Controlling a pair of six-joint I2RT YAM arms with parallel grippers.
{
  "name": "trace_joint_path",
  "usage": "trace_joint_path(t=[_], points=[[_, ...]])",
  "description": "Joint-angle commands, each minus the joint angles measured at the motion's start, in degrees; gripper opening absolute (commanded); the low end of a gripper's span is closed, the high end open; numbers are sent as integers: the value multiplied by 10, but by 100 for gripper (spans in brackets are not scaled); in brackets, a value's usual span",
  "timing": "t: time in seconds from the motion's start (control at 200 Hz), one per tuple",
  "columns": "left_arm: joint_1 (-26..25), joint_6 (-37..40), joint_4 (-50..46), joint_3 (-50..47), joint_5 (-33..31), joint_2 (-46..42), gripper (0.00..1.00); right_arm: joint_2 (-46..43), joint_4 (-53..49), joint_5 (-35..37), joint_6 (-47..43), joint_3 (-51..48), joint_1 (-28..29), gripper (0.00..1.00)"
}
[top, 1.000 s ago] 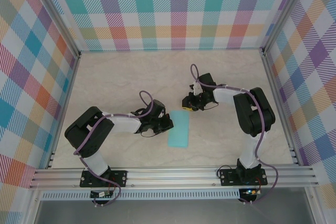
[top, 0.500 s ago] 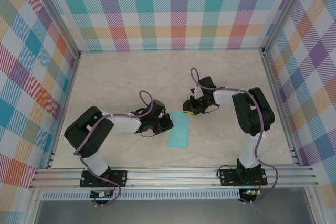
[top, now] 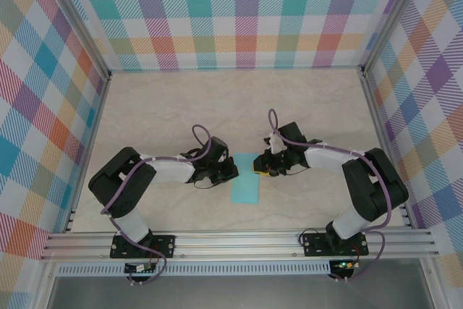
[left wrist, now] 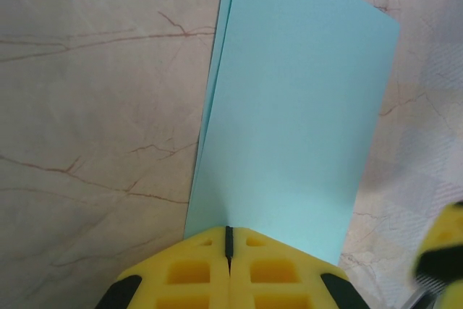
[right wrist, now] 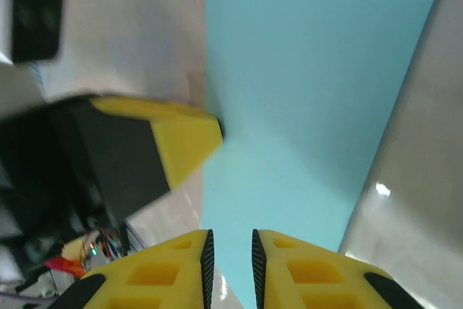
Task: Fold a paper plane with a square sheet of paper (pick it up from the middle)
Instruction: Fold the square sheet of paper in half at the center of the table.
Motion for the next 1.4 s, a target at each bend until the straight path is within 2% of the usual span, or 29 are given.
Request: trace_joint_path(t=[0.0,0.22,0.365,0.47,0.65,0.76,0.9,1.1,1.21,1.325,1.4], points=[[-6,10,-73,-4,-14,14,0,-15,16,-16,12,-23,42,24],[-6,9,-69,-2,-14,16,0,-12,64,7,42,-86,67,23],[-6,9,-67,-4,-13,18,0,-8,32,24,25,-89,74,23],[-6,8,-66,-6,-13,16,0,-36,23,24,27,-90,76,24],[-5,8,-66,-5,-13,18,0,-74,20,-2,28,-88,94,24],[-6,7,-65,-2,-12,18,0,-62,21,23,32,-105,98,24],[-5,7,-67,-2,-13,14,0,-42,43,20,41,-133,103,24],[-6,7,-62,1,3,-2,0,-96,-13,57,36,-113,103,27],[-7,16,-81,13,9,-41,7,-133,-67,132,44,-86,103,29],[-7,25,-128,14,-25,-108,32,-158,-87,187,64,-73,103,37],[-7,24,-147,0,-43,-147,41,-163,-110,211,72,-57,103,39]])
